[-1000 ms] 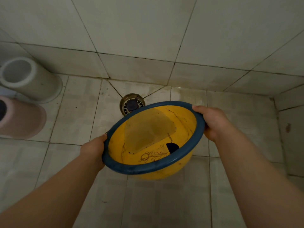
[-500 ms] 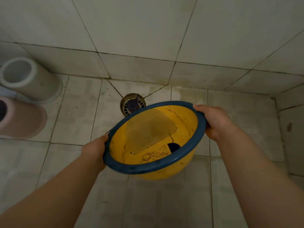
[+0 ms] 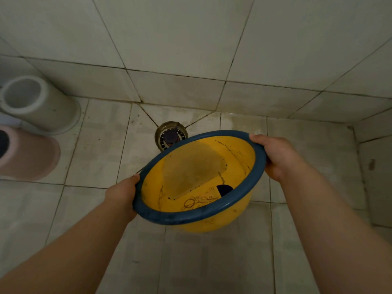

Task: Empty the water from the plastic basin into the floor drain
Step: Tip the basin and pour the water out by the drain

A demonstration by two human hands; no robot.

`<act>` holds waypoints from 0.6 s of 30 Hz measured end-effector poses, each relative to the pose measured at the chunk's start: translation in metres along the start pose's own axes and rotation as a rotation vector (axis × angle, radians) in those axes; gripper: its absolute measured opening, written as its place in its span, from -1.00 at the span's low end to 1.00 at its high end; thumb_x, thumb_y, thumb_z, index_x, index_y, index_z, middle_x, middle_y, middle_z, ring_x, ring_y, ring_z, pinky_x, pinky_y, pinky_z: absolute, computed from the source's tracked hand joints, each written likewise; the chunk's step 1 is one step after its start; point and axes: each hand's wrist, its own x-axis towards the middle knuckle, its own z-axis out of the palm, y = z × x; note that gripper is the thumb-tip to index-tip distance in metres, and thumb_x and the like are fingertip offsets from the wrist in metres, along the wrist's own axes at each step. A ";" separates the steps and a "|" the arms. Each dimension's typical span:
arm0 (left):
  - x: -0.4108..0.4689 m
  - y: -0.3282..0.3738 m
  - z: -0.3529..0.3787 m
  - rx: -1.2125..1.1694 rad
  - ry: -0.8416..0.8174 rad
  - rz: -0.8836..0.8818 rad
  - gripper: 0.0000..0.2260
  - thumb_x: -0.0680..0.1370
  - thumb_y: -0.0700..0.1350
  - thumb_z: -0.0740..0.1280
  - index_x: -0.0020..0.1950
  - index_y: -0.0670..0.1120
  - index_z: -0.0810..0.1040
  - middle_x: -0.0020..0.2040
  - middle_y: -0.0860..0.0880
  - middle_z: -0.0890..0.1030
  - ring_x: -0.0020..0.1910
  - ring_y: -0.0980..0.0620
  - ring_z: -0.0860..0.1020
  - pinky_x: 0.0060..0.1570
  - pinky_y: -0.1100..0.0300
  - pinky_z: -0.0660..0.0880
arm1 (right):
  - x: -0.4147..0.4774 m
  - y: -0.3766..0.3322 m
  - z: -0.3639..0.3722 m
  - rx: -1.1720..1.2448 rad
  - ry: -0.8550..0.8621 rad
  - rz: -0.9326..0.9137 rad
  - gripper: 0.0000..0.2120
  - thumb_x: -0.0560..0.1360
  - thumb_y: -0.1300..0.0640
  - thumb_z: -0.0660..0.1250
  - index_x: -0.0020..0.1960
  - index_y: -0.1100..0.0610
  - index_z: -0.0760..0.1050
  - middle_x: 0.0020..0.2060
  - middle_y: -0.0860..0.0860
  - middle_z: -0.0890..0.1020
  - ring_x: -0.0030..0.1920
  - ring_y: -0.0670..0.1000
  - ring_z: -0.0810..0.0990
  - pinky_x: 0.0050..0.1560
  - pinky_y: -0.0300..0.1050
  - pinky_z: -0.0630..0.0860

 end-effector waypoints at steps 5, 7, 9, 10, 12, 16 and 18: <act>-0.007 0.001 0.004 -0.007 -0.043 -0.013 -0.52 0.64 0.03 0.09 0.51 -0.16 0.23 0.48 -0.14 0.35 0.43 -0.17 0.33 0.44 -0.05 0.22 | 0.001 0.000 -0.001 -0.002 0.005 -0.002 -0.85 0.47 0.17 0.34 -0.03 0.25 0.55 -0.19 0.13 0.64 -0.21 0.08 0.61 -0.20 -0.07 0.56; -0.008 0.001 0.003 0.005 -0.042 -0.008 -0.52 0.64 0.04 0.09 0.51 -0.15 0.24 0.48 -0.14 0.35 0.43 -0.18 0.34 0.43 -0.06 0.23 | 0.001 0.000 -0.001 0.004 0.005 0.001 -0.85 0.47 0.17 0.34 -0.03 0.25 0.55 -0.18 0.13 0.64 -0.21 0.08 0.61 -0.20 -0.07 0.56; -0.009 0.002 0.001 0.013 -0.037 -0.012 -0.51 0.63 0.05 0.10 0.51 -0.14 0.24 0.48 -0.14 0.35 0.43 -0.18 0.34 0.43 -0.06 0.24 | 0.001 0.000 0.000 0.010 -0.001 0.000 -0.86 0.47 0.17 0.34 -0.03 0.24 0.55 -0.18 0.13 0.64 -0.21 0.08 0.61 -0.22 -0.08 0.56; -0.007 0.002 0.000 0.019 -0.023 -0.010 -0.51 0.63 0.05 0.11 0.50 -0.14 0.25 0.47 -0.14 0.37 0.42 -0.18 0.35 0.42 -0.06 0.25 | 0.001 0.000 0.000 0.008 -0.003 -0.002 -0.86 0.47 0.17 0.34 -0.04 0.24 0.55 -0.18 0.13 0.64 -0.21 0.08 0.61 -0.23 -0.08 0.56; -0.008 0.003 0.000 0.029 -0.008 -0.005 -0.51 0.62 0.05 0.14 0.50 -0.15 0.26 0.46 -0.14 0.38 0.41 -0.18 0.37 0.41 -0.07 0.27 | 0.000 0.000 0.000 0.008 -0.004 -0.007 -0.88 0.47 0.18 0.34 -0.06 0.23 0.55 -0.19 0.13 0.64 -0.22 0.08 0.61 -0.22 -0.07 0.56; -0.011 0.002 0.003 0.021 -0.050 -0.019 -0.51 0.64 0.05 0.09 0.52 -0.14 0.22 0.48 -0.14 0.34 0.44 -0.17 0.32 0.42 -0.03 0.24 | 0.000 -0.001 -0.001 0.017 -0.013 -0.004 -0.87 0.47 0.17 0.33 -0.05 0.24 0.55 -0.19 0.13 0.63 -0.22 0.08 0.60 -0.22 -0.08 0.56; -0.013 0.002 0.004 0.017 -0.070 -0.019 -0.51 0.64 0.05 0.06 0.53 -0.13 0.21 0.49 -0.14 0.32 0.45 -0.17 0.30 0.45 -0.03 0.20 | 0.000 -0.001 -0.002 0.018 -0.015 -0.005 -0.86 0.47 0.17 0.33 -0.04 0.24 0.55 -0.19 0.14 0.63 -0.22 0.08 0.61 -0.22 -0.08 0.56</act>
